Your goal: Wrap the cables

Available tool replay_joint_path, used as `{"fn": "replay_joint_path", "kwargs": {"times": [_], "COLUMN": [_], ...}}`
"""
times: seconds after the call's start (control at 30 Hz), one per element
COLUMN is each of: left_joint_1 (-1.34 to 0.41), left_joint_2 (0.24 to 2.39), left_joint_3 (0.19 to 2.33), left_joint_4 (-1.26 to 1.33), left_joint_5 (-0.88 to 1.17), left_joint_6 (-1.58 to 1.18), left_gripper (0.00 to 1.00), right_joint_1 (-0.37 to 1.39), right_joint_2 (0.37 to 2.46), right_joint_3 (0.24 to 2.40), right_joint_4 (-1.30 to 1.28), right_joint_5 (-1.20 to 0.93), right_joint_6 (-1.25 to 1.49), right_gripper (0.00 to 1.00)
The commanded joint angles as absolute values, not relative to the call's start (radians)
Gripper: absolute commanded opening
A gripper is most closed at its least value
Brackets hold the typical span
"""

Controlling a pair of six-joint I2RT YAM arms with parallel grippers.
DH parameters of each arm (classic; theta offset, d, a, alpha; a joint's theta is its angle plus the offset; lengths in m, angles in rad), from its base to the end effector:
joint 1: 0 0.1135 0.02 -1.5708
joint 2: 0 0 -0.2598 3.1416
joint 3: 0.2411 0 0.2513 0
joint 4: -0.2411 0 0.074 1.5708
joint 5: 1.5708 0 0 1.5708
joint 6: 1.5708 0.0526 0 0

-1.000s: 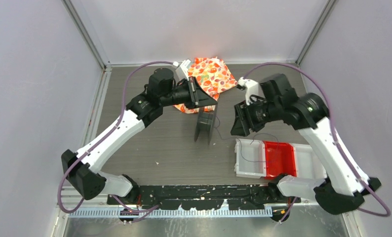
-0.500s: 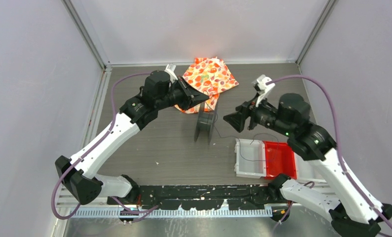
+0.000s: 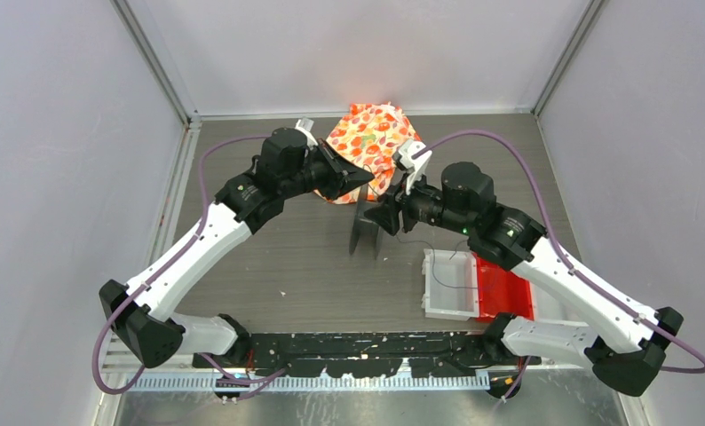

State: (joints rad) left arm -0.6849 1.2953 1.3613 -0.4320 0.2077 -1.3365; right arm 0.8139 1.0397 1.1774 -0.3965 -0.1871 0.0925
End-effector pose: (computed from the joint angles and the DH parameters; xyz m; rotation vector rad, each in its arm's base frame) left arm 0.2302 -0.2020 0.3946 -0.5694 2.1912 -1.4407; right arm 0.1600 0.1837 0.3983 -0.7976 1.7264 0.7993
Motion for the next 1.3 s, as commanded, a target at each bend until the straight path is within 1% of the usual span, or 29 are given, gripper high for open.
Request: {"fn": "replay_joint_path", "kwargs": {"times": [0.0, 0.07, 0.17, 0.2, 0.27, 0.3, 0.33, 0.37, 0.4, 0.47, 0.5, 0.57, 0.6, 0.63, 0.67, 0.8, 0.93, 0.97, 1.03, 1.07, 1.13, 1.2, 1.27], "left_joint_1": [-0.686, -0.686, -0.686, -0.686, -0.686, -0.686, -0.686, -0.685, -0.683, -0.678, -0.672, -0.664, -0.660, -0.658, -0.658, -0.658, -0.653, -0.649, -0.641, -0.635, -0.617, -0.591, -0.563], "left_joint_2": [1.279, 1.278, 1.274, 1.273, 1.270, 1.267, 1.264, 1.258, 1.253, 1.243, 1.238, 1.222, 1.217, 1.205, 1.197, 1.191, 1.174, 1.168, 1.151, 1.140, 1.118, 1.100, 1.084], "left_joint_3": [1.384, 1.382, 1.379, 1.378, 1.373, 1.368, 1.360, 1.349, 1.339, 1.324, 1.324, 1.319, 1.315, 1.304, 1.293, 1.283, 1.269, 1.264, 1.253, 1.247, 1.239, 1.231, 1.225], "left_joint_4": [-0.424, -0.419, -0.414, -0.413, -0.410, -0.404, -0.389, -0.371, -0.354, -0.347, -0.354, -0.371, -0.368, -0.350, -0.320, -0.287, -0.307, -0.316, -0.331, -0.335, -0.354, -0.371, -0.389], "left_joint_5": [0.192, 0.193, 0.195, 0.194, 0.196, 0.198, 0.199, 0.198, 0.201, 0.200, 0.199, 0.191, 0.191, 0.198, 0.203, 0.216, 0.197, 0.192, 0.178, 0.173, 0.166, 0.166, 0.171], "left_joint_6": [-1.350, -1.353, -1.353, -1.353, -1.353, -1.352, -1.352, -1.350, -1.345, -1.335, -1.321, -1.305, -1.300, -1.295, -1.293, -1.296, -1.284, -1.281, -1.270, -1.263, -1.249, -1.237, -1.218], "left_gripper": [0.01, 0.01, 0.01, 0.01, 0.01, 0.01, 0.01, 0.01, 0.03, 0.20, 0.25, 0.28, 0.26, 0.08, 0.01, 0.01, 0.01, 0.01, 0.01, 0.01, 0.00, 0.01, 0.01], "right_joint_1": [0.834, 0.835, 0.835, 0.835, 0.835, 0.835, 0.835, 0.836, 0.835, 0.834, 0.832, 0.832, 0.830, 0.829, 0.828, 0.827, 0.816, 0.808, 0.791, 0.781, 0.760, 0.744, 0.743], "right_joint_2": [1.060, 1.067, 1.072, 1.071, 1.066, 1.063, 1.062, 1.060, 1.060, 1.051, 1.043, 1.031, 1.027, 1.027, 1.027, 1.026, 0.986, 0.968, 0.927, 0.904, 0.870, 0.847, 0.829], "right_joint_3": [1.184, 1.183, 1.181, 1.178, 1.177, 1.177, 1.178, 1.181, 1.185, 1.190, 1.185, 1.173, 1.171, 1.170, 1.170, 1.159, 1.145, 1.141, 1.124, 1.114, 1.100, 1.083, 1.050], "right_joint_4": [-0.286, -0.283, -0.284, -0.281, -0.277, -0.277, -0.283, -0.292, -0.307, -0.338, -0.348, -0.368, -0.378, -0.387, -0.393, -0.385, -0.412, -0.428, -0.489, -0.510, -0.608, -0.694, -0.753], "right_joint_5": [-0.100, -0.091, -0.066, -0.058, -0.053, -0.047, -0.041, -0.041, -0.049, -0.068, -0.082, -0.104, -0.116, -0.125, -0.135, -0.154, -0.015, 0.061, 0.183, 0.236, 0.311, 0.296, 0.249], "right_joint_6": [0.062, 0.056, 0.054, 0.054, 0.059, 0.063, 0.070, 0.069, 0.069, 0.076, 0.077, 0.087, 0.092, 0.098, 0.104, 0.128, 0.152, 0.164, 0.189, 0.198, 0.220, 0.233, 0.267], "right_gripper": [0.48, 0.43, 0.39, 0.35, 0.20, 0.08, 0.01, 0.01, 0.01, 0.01, 0.01, 0.01, 0.00, 0.01, 0.01, 0.01, 0.01, 0.07, 0.39, 0.46, 0.54, 0.56, 0.63]}}
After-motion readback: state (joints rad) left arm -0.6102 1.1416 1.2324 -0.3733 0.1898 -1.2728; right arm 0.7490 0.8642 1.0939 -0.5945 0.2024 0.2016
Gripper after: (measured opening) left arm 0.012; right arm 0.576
